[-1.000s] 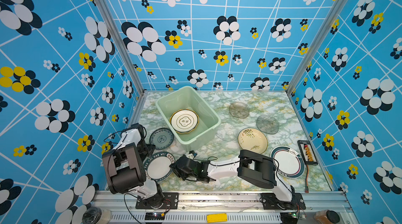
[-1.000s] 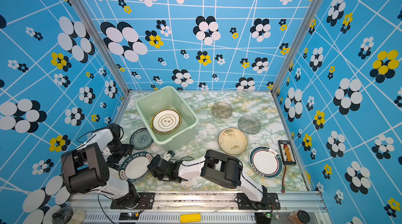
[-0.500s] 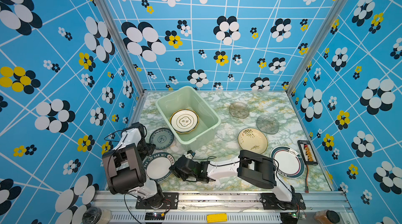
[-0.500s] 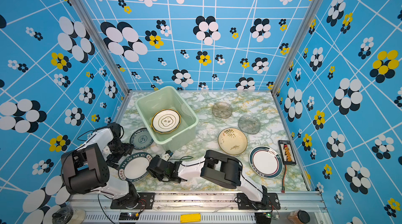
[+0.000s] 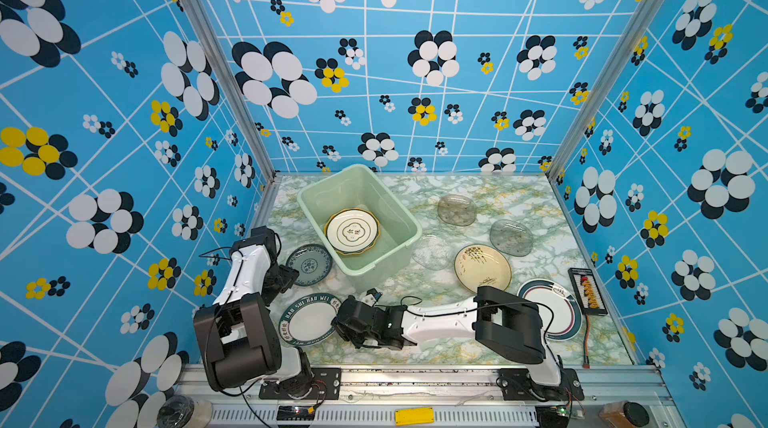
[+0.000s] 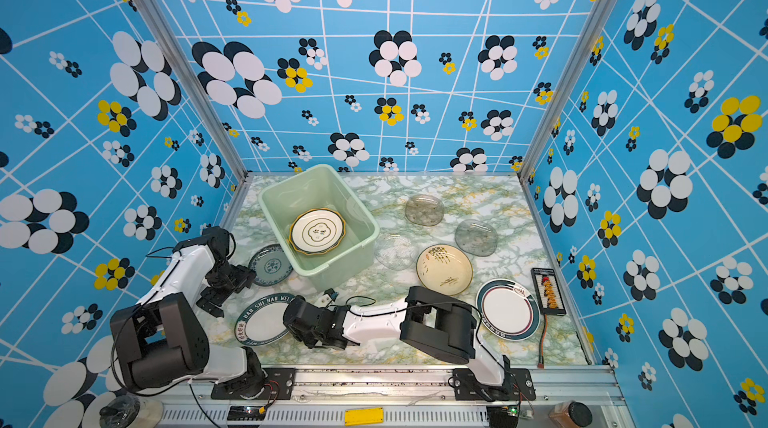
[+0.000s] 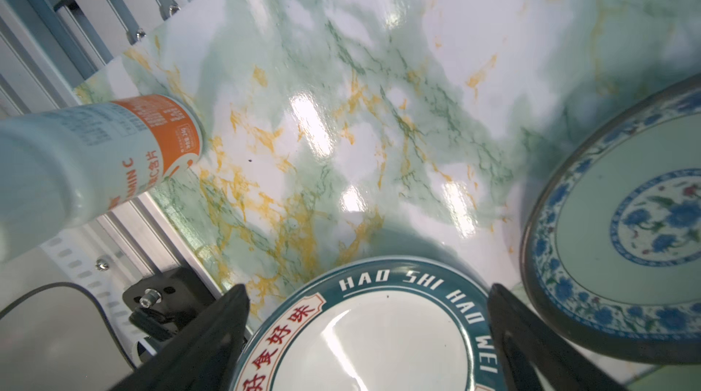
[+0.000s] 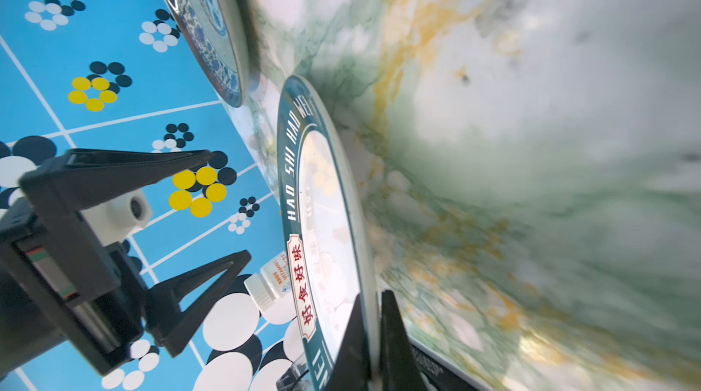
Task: Place the plates into the plastic bin on the countertop
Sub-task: Pick up the plate from the bottom-left of the table.
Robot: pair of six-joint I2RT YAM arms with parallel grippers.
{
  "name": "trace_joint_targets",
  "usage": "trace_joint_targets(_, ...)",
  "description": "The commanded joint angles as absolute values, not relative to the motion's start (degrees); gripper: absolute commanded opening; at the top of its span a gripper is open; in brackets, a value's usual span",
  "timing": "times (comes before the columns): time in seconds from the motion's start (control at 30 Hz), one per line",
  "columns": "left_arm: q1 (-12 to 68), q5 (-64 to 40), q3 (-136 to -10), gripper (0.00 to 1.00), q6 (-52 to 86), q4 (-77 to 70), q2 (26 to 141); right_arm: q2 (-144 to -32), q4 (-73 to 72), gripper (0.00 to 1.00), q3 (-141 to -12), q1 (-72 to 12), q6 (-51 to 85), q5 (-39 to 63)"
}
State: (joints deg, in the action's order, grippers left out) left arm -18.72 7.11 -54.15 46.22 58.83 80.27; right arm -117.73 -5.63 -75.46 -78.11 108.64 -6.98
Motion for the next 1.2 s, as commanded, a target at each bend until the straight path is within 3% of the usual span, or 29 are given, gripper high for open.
trace_joint_targets(0.0, -17.3, 7.0, -55.9, 0.99, 45.3, 61.4, 78.3, -112.8, 3.1, 0.00, -74.7, -78.7, 107.7, -9.9)
trace_joint_targets(0.47, -7.8, 9.9, -62.8, 0.99, 48.4, 64.9, 74.6, -95.8, 16.9, 0.00, -65.2, -82.0, 114.8, -15.2)
trace_joint_targets(0.87, 2.2, 12.1, -69.6, 0.99, 53.3, 68.6, 68.0, -71.6, 31.3, 0.00, -53.5, -85.0, 117.9, -21.3)
trace_joint_targets(1.17, 8.6, 8.0, -74.3, 0.99, 57.4, 68.6, 59.8, -59.3, 40.9, 0.00, -56.6, -84.7, 112.5, -30.5)
